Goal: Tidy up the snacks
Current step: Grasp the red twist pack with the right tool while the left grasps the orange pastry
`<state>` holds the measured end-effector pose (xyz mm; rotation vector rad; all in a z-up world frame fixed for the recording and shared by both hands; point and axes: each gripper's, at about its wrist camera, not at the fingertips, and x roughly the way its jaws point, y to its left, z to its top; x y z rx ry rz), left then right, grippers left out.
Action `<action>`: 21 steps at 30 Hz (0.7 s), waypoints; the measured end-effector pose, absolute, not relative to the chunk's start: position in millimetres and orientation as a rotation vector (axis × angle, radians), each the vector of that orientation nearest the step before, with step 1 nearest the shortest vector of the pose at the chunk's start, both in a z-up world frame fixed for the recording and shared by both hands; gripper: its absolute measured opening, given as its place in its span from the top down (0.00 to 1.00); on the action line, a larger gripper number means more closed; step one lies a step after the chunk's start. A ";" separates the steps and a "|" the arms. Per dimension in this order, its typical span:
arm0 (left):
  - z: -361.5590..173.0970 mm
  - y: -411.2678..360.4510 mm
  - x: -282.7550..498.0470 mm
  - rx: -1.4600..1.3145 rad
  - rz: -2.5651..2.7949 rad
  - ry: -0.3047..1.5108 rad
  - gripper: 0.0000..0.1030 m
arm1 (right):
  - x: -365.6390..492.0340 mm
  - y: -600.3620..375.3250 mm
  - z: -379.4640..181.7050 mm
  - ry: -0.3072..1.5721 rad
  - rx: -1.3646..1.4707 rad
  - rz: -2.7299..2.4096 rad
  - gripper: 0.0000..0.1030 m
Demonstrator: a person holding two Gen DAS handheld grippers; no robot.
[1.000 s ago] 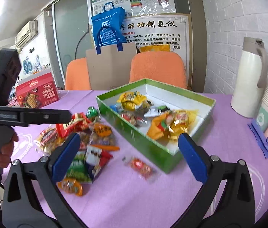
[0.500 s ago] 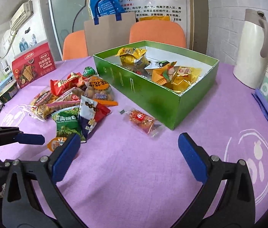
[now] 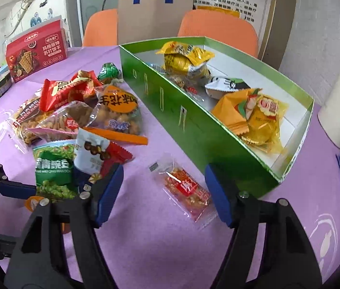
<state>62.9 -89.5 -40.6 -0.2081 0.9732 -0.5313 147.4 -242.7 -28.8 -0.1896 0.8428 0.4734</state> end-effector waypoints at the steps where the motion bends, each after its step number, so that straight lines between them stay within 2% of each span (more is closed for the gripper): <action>1: -40.5 -89.7 64.9 -0.212 -0.530 0.972 0.37 | 146.9 -244.9 -30.2 0.861 -0.183 0.470 0.36; 3: -40.6 -89.5 66.9 -0.221 -0.531 0.971 0.37 | 140.8 -251.1 -35.3 0.903 -0.166 0.468 0.48; 5: -40.1 -91.4 69.5 -0.215 -0.539 0.974 0.37 | 126.7 -256.7 -34.3 0.908 -0.148 0.472 0.52; 6: -39.8 -92.9 70.1 -0.209 -0.545 0.978 0.37 | 119.5 -259.5 -33.1 0.914 -0.128 0.486 0.52; 8: -39.5 -98.2 69.3 -0.191 -0.572 0.994 0.47 | 104.9 -263.6 -31.3 0.916 -0.084 0.527 0.52; 9: -39.4 -100.1 67.6 -0.183 -0.589 1.002 0.49 | 99.0 -264.6 -31.4 0.914 -0.077 0.533 0.52; 15: -36.2 -109.1 64.0 -0.198 -0.620 1.024 0.49 | 92.8 -273.3 -27.7 0.908 -0.037 0.488 0.52; 21: -17.4 -111.4 55.9 -0.174 -0.663 0.973 0.49 | 107.3 -277.4 -18.6 0.892 0.014 0.459 0.52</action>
